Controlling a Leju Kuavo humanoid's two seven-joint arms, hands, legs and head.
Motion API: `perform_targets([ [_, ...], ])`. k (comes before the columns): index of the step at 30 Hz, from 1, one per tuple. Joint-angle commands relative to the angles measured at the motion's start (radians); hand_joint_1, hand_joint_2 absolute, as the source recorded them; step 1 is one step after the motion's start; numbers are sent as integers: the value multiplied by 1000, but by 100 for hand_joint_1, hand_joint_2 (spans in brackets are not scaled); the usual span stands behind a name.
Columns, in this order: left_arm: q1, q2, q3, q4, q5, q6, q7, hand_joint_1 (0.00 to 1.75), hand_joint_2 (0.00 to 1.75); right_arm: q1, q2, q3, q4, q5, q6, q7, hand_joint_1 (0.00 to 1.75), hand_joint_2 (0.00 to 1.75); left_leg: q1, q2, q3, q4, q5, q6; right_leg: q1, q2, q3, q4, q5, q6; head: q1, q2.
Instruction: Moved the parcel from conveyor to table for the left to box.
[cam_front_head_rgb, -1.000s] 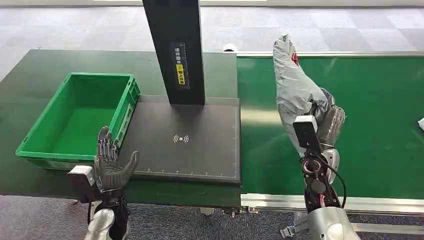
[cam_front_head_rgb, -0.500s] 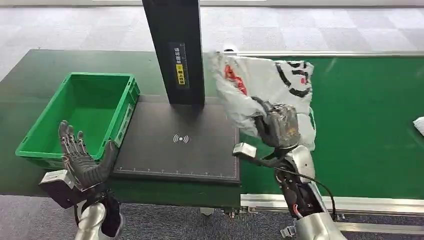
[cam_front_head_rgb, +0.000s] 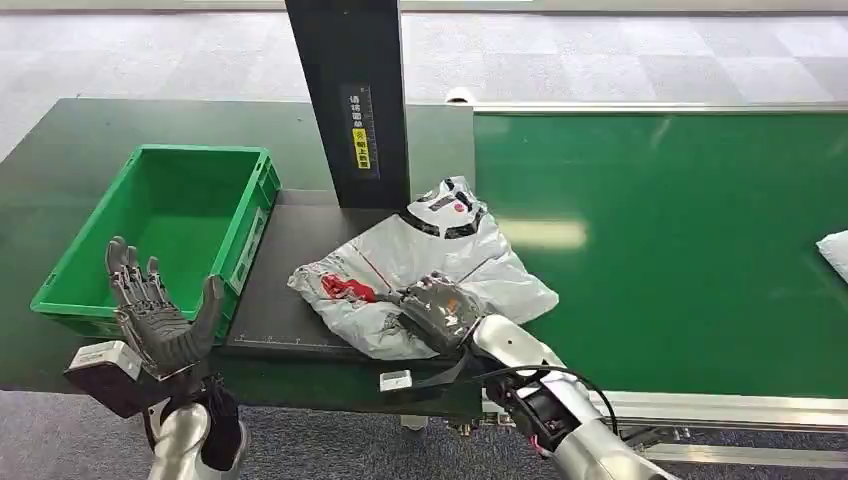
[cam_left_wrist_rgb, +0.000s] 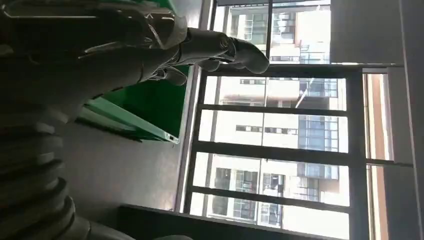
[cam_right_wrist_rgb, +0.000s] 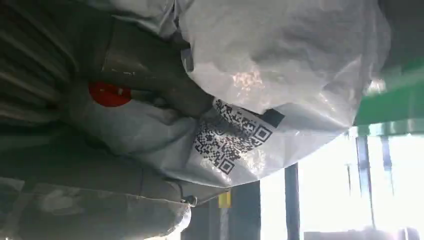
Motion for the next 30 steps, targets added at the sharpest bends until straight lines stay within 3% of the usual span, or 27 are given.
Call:
perform_targets([
  [1,-21,13,-22,83,5,-2,3,0,175,-62,71,79,229,-74,-22,17,175,175,0,0,2,-2,1,0,0,0,2,-1,0,0,0,0],
  [3,-5,12,-17,73,11,-2,3,0,175,-78,84,23,217,-146,-46,5,175,175,0,0,2,-2,1,0,0,0,1,-2,1,0,0,0],
  [4,-2,12,-17,76,11,-10,3,0,175,-78,93,-43,198,-242,8,-40,175,175,0,1,2,-1,1,0,0,1,0,-1,1,0,0,0],
  [5,-6,13,-20,83,12,-16,3,0,175,-74,95,-84,185,-307,60,-72,155,175,0,1,1,-1,0,0,0,1,0,0,1,0,0,0],
  [6,-17,13,-27,107,14,-25,3,0,175,-58,102,-184,160,-455,179,-131,77,175,-1,1,1,0,0,0,-1,1,0,1,0,0,0,0],
  [7,-24,12,-29,118,11,-26,3,0,175,-49,98,-212,139,-503,218,-144,51,175,0,1,1,-1,0,1,0,1,0,0,0,0,0,0],
  [8,-32,9,-30,126,10,-23,3,0,175,-44,88,-211,124,-507,223,-145,51,175,0,0,1,-1,0,0,0,0,0,0,0,0,0,0],
  [9,-35,10,-32,135,13,-24,3,0,175,-31,91,-247,107,-566,264,-155,10,175,0,-1,1,-1,1,1,0,-1,1,-1,0,0,0,0],
  [14,-44,10,-38,157,16,-31,3,0,175,-18,85,-322,66,-693,342,-174,0,175,0,0,1,0,0,0,0,0,0,0,0,0,0,0],
  [24,-45,11,-39,159,17,-31,3,0,175,-18,80,-323,55,-703,351,-171,0,175,0,-1,2,-3,2,1,1,-1,2,-4,1,0,0,0],
  [30,-78,47,-117,249,-48,-85,59,0,175,-5,56,-426,-5,-926,516,-172,0,175,-1,-3,1,-1,1,1,-1,-3,1,-1,0,0,0,0],
])
